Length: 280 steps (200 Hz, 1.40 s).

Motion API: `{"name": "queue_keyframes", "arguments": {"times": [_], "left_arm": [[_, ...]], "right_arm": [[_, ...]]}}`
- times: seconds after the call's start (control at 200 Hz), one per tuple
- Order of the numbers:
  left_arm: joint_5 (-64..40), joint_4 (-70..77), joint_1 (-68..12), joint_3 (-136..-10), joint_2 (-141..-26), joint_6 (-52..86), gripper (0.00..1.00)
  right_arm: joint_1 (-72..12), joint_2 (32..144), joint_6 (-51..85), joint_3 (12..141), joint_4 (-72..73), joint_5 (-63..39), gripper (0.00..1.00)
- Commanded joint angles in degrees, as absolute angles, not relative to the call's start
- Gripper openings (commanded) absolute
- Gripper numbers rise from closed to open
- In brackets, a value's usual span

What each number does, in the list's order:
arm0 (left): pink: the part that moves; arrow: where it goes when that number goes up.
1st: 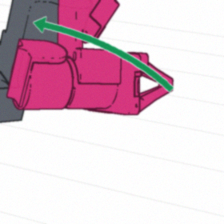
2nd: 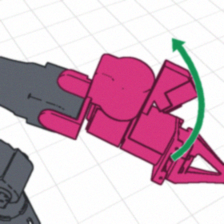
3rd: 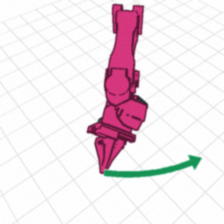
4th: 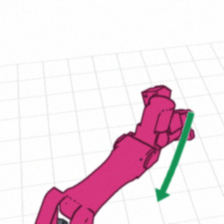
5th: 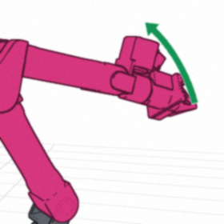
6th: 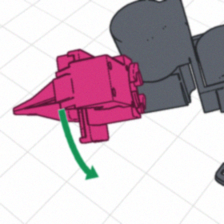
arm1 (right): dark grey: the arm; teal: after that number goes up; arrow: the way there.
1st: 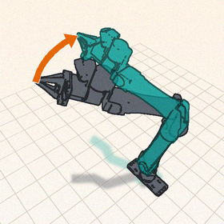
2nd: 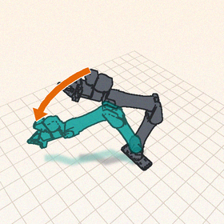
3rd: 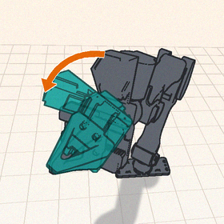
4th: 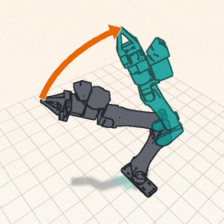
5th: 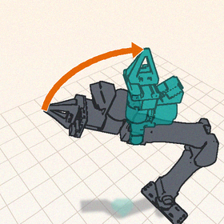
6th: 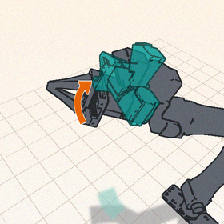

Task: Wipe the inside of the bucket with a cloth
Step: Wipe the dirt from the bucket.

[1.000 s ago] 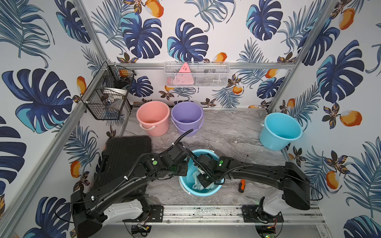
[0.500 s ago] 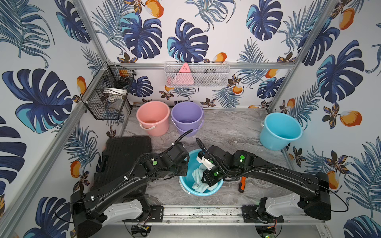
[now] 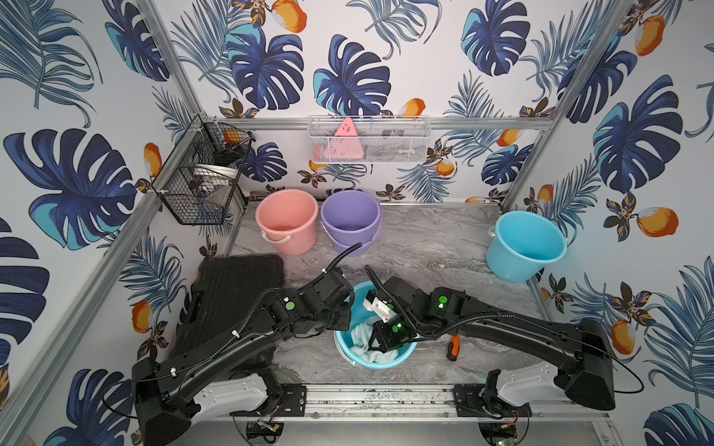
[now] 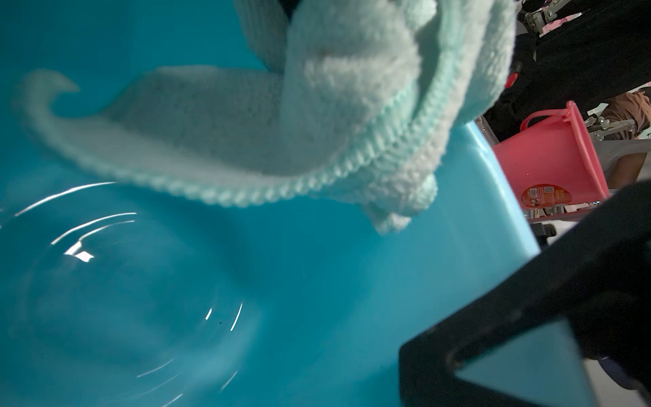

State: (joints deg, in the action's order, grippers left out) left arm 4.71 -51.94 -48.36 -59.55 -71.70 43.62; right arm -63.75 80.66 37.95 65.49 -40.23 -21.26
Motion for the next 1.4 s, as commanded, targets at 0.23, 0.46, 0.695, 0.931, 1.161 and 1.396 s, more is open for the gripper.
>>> {"name": "queue_keyframes", "arguments": {"times": [0.23, 0.46, 0.695, 0.931, 1.161, 1.396], "left_arm": [[5.0, -49.2, -48.3, -59.8, -71.9, 44.4, 0.00], [5.0, -49.2, -48.3, -59.9, -72.1, 44.4, 0.00], [4.8, -48.9, -48.3, -59.9, -72.4, 44.4, 0.00], [5.0, -48.9, -48.3, -59.9, -72.5, 44.4, 0.00], [5.4, -49.0, -48.3, -59.7, -72.1, 44.5, 0.00], [5.4, -48.7, -48.4, -59.4, -71.9, 44.9, 0.00]], "right_arm": [[-63.8, 88.1, 37.3, 62.0, -36.0, -12.2, 0.00], [-63.8, 91.4, 40.2, 57.3, -27.7, -4.3, 0.00], [-64.1, 92.8, 41.7, 53.1, -22.2, 4.7, 0.00], [-64.2, 91.6, 40.8, 52.9, -24.0, 4.9, 0.00], [-64.3, 82.5, 42.6, 54.9, -30.7, 0.6, 0.00], [-64.3, 72.9, 48.8, 55.8, -30.5, -7.4, 0.00]]}}
